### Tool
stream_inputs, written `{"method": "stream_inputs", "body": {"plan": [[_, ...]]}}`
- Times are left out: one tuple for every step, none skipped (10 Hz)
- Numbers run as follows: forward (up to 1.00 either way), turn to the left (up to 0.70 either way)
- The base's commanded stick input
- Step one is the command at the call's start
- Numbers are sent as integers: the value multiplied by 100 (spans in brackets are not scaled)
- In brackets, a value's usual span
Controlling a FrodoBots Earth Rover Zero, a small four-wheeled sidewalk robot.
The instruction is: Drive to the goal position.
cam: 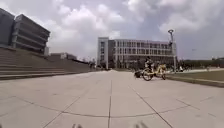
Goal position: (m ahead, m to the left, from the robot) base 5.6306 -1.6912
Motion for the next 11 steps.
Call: {"method": "stream_inputs", "body": {"plan": [[0, 0], [11, 0], [38, 0], [70, 0], [70, 0], [70, 0], [70, 0], [70, 0], [70, 0], [70, 0], [70, 0]]}}
